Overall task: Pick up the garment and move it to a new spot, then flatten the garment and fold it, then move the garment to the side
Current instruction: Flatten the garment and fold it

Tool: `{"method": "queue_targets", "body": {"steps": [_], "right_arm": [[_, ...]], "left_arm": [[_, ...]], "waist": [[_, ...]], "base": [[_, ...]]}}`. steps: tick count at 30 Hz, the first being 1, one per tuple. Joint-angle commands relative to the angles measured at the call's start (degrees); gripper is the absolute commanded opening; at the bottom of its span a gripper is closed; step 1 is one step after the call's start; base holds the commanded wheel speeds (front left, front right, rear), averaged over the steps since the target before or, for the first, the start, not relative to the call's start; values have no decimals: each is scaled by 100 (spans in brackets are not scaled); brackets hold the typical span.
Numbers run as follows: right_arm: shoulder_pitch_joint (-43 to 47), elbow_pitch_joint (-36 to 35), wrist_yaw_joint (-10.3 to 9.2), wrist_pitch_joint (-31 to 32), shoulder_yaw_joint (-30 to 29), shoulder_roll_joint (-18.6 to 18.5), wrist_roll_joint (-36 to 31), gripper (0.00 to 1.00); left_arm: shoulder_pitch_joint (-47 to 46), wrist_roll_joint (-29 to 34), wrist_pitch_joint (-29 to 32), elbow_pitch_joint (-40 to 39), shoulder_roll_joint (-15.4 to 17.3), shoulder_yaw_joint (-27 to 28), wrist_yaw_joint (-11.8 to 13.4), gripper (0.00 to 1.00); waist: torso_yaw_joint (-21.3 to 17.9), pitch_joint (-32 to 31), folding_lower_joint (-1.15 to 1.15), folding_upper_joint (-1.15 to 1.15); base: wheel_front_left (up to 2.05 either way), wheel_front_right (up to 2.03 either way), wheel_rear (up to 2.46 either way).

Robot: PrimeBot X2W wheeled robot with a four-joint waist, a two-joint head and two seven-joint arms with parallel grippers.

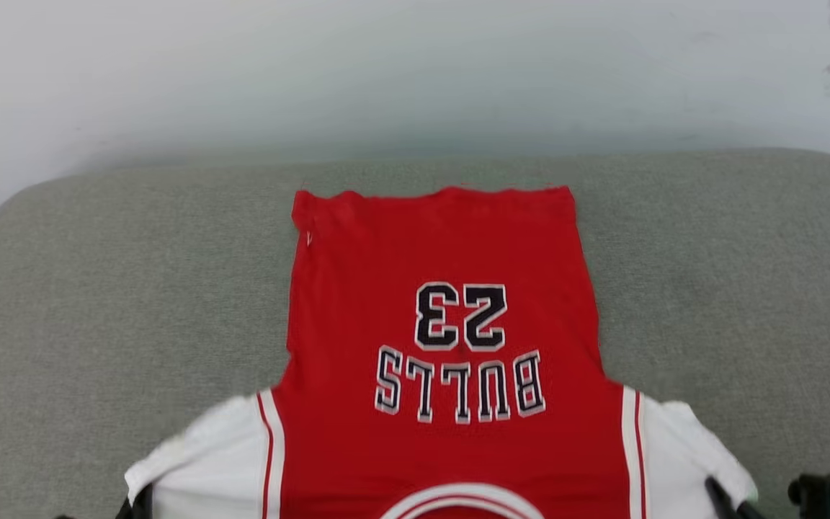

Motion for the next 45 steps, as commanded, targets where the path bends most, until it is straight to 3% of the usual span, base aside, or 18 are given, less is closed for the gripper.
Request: {"method": "queue_targets", "body": {"steps": [1, 5, 6, 7, 8, 9, 16, 22, 29, 36, 40, 45], "right_arm": [[101, -71, -10, 52, -52, 18, -62, 0], [428, -554, -9, 500, -143, 235, -225, 0], [419, -654, -9, 550, -160, 272, -250, 9], [395, -730, -9, 602, -163, 308, -285, 34], [350, -820, -7, 642, -175, 343, -290, 81], [257, -930, -7, 631, -182, 339, -305, 100], [-600, -1391, -6, 509, -465, 146, -70, 100], [-2076, -781, -6, 751, -793, -184, 138, 100], [-4032, 609, -6, 1669, -593, -726, 275, 100], [-5632, 1674, -6, 3173, -288, -983, 308, 100], [-6182, 2109, -6, 3782, -280, -1004, 169, 100], [-6445, 2444, -6, 3989, -325, -1015, 33, 100]], "left_arm": [[42, 28, 4, -44, 38, 33, 53, 0], [90, 72, 47, -285, -58, -130, 70, 0], [29, 105, 49, -319, -85, -187, 68, 0], [-36, 128, 37, -353, -109, -230, 70, 0], [-92, 145, 25, -386, -137, -266, 68, 0], [-143, 178, 14, -411, -145, -308, 63, 0], [-486, 396, -53, -662, -167, -465, 78, 0], [-945, 560, -141, -902, -231, -599, 15, 0], [-1675, 700, -385, -831, -474, -907, -259, 0], [-2185, 771, -565, -624, -706, -1134, -525, 0], [-2386, 791, -634, -504, -831, -1211, -664, 0], [-2615, 816, -691, -378, -970, -1295, -822, 0]], "waist": [[38, -25, 2, 0], [86, 2, 2, 0], [95, 11, 2, 0], [104, 13, 2, 0], [110, 26, 2, 0], [113, 43, 2, 0], [185, 297, 2, 0], [412, 863, 2, 0], [939, 1724, 2, 0], [1361, 2314, 2, 0], [1566, 2530, 2, 0], [1817, 2777, 2, 0]], "base": [[0, 0, 0], [0, 0, 0], [0, 0, 0], [0, 0, 0], [0, 0, 0], [0, 0, 0], [0, 0, 0], [0, 0, 0], [0, 0, 0], [0, 0, 0], [0, 0, 0], [0, 0, 0]]}}
